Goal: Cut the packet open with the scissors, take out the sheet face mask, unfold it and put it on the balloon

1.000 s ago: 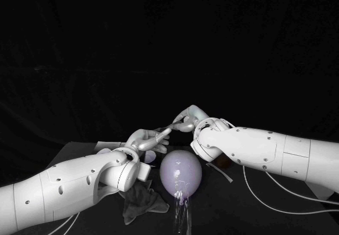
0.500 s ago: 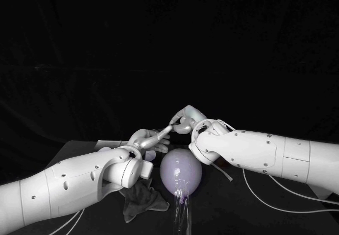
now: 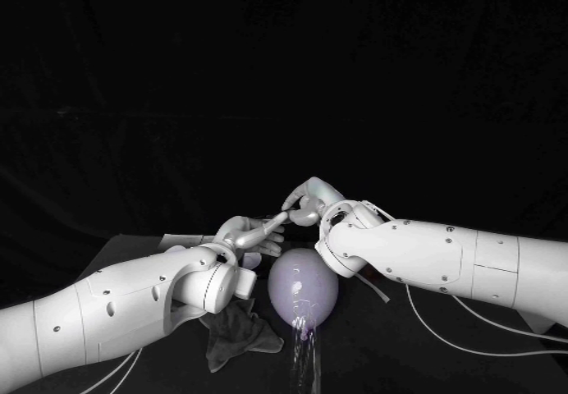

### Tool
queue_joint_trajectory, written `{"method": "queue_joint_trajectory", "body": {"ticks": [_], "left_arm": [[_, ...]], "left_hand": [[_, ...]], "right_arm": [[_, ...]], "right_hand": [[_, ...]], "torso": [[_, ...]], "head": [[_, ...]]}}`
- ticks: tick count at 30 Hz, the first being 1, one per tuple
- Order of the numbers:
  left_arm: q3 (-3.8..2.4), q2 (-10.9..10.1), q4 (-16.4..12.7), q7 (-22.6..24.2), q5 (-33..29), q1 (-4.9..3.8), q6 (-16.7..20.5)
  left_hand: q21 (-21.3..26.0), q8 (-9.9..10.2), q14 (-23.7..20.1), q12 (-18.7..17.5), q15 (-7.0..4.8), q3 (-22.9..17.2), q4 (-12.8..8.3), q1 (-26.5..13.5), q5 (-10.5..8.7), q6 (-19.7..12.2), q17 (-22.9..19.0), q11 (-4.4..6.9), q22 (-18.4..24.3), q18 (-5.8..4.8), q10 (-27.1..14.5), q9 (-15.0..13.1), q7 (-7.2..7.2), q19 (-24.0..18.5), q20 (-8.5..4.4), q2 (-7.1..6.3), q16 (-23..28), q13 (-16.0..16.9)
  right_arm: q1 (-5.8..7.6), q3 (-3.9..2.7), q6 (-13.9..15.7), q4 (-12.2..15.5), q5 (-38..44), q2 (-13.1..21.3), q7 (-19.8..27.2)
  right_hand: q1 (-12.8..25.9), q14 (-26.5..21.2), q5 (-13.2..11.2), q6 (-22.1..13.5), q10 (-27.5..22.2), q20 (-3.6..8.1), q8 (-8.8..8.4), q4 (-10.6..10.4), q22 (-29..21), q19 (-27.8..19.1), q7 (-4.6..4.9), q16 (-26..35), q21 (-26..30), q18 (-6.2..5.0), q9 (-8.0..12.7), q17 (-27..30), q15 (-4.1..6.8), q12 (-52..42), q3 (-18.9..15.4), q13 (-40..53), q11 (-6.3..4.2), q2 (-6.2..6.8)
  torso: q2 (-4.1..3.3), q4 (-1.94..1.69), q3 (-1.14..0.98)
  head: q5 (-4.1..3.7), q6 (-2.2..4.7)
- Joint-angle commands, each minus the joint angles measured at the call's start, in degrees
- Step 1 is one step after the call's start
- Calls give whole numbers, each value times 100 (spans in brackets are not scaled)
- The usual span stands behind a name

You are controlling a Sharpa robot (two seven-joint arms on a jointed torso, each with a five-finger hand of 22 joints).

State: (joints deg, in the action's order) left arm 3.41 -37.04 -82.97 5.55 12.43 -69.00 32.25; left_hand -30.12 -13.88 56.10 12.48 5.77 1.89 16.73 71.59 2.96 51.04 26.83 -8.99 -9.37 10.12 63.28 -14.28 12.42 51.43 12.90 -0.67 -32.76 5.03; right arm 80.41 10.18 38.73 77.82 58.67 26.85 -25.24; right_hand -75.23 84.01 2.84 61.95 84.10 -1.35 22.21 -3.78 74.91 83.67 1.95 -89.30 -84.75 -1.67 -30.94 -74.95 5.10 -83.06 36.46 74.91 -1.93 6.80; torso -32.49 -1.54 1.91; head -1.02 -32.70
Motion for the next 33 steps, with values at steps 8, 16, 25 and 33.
{"method": "queue_joint_trajectory", "body": {"ticks": [8,16,25,33], "left_arm": [[-11,-15,-4,21,-71,-11,40],[-11,-47,-2,19,-76,-11,43],[-11,-49,24,-16,-74,-11,72],[-12,-42,88,41,-73,-13,204]], "left_hand": [[59,7,64,68,-44,-331,-7,395,-13,85,28,73,35,38,29,-1,-37,87,-19,552,32,14],[82,61,68,67,-72,-804,-32,958,-9,90,36,109,60,38,16,34,-74,111,-32,672,63,-5],[69,59,85,20,-113,-1621,10,1464,-13,207,41,146,62,34,110,53,-124,133,-65,455,107,-69],[-64,-110,293,31,-246,-2652,-18,1423,-13,521,90,324,-1,39,573,-26,-321,234,-145,358,37,-71]], "right_arm": [[1,-5,-107,-10,129,21,-19],[0,-5,-113,-20,123,37,-23],[-2,-5,-136,14,109,51,-6],[-3,-5,-176,94,96,91,22]], "right_hand": [[71,585,19,31,416,22,295,20,1258,299,1,-38,8,27,-421,-1440,29,-15,42,1116,-30,-14],[77,587,21,30,416,22,300,28,1261,303,1,-41,3,29,-422,-1447,29,-17,54,1117,-30,-14],[77,587,21,30,416,22,300,28,1261,303,1,-41,3,29,-422,-1447,29,-17,54,1117,-30,-14],[77,587,21,30,416,22,300,28,1261,303,1,-41,3,29,-422,-1447,29,-17,54,1117,-30,-14]], "torso": [[-2,0,-3],[-4,0,-3],[1,1,-1],[0,5,-2]], "head": [[9,-5],[6,-13],[17,-35],[39,-63]]}}
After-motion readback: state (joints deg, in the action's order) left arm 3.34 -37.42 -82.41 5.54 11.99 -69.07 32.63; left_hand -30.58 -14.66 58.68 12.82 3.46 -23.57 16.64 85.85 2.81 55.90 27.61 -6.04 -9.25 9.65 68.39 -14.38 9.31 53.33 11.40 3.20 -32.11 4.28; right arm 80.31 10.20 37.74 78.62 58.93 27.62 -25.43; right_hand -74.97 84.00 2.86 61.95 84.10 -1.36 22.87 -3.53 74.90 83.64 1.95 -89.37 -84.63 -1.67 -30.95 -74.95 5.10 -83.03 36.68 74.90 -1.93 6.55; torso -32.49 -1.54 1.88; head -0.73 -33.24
